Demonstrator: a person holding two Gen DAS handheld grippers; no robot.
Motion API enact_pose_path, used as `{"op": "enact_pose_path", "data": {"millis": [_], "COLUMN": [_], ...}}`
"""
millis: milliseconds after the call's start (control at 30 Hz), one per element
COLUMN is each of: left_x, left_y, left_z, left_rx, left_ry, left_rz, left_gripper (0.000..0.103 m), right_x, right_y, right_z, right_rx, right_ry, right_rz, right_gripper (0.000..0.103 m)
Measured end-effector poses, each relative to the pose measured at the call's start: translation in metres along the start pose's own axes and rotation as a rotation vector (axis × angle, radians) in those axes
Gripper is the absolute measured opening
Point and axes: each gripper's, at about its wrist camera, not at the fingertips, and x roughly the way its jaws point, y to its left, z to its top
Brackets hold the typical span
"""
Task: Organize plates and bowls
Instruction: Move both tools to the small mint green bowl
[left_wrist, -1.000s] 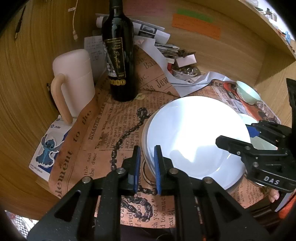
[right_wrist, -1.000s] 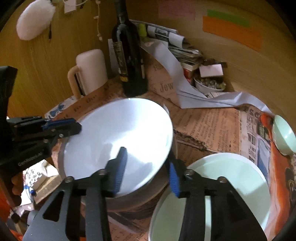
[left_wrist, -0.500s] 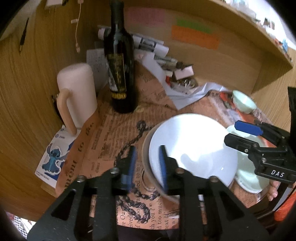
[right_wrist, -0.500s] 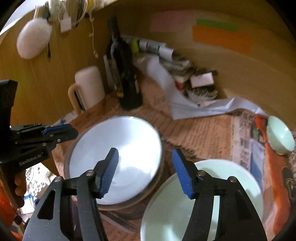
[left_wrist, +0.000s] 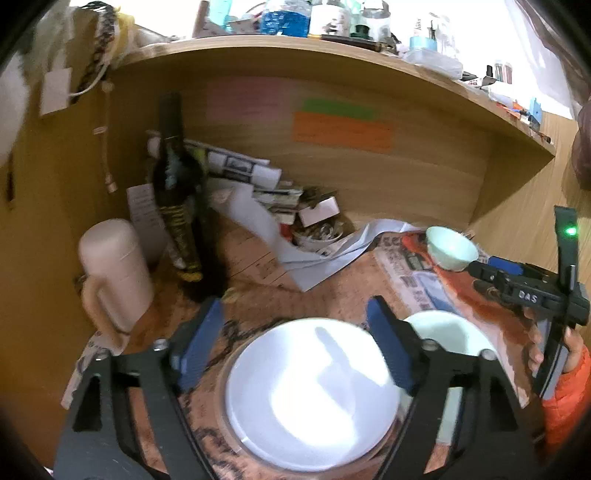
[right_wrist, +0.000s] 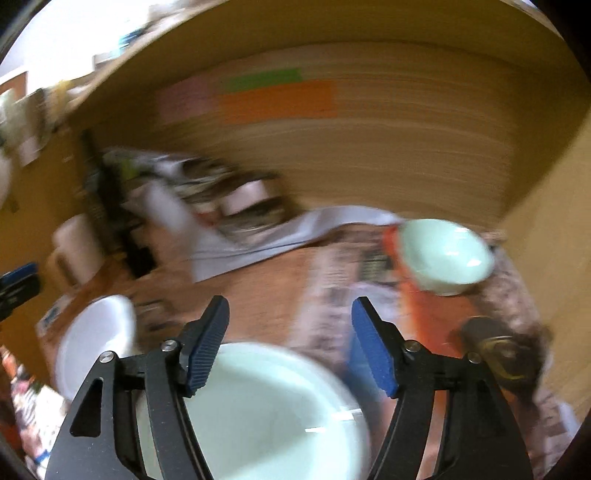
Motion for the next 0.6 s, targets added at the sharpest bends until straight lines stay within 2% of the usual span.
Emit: {"op": "enact_pose_path", "data": {"millis": [300, 467, 533, 600], "left_x": [0.05, 0.078, 0.087, 0.095], "left_y": [-0.035, -0.047, -0.052, -0.055], "left_z": [0.025, 0.036, 0.041, 0.044], "left_rx": [0.024, 0.016, 0.02, 0.029], "left_ry": [0.056, 0.114, 0.124, 0.131], "left_rz": [-0.048, -0.082, -0.084, -0.077], "left_gripper": [0.086, 0.086, 0.086, 0.086], "right_x": [0.037, 0.067, 0.079, 0.093], "right_y": [-0.115, -0.157, -0.168, -0.181], "right_z": [0.019, 0.022, 0.021, 0.021], "right_rx": [0.201, 0.263, 0.292, 0.323], "right_ry": [0.044, 0.103, 0.133, 0.168], "right_rz": [-0.223, -0.299, -0.303, -0.297], "right_gripper": [0.068, 0.067, 0.067, 0.061]}}
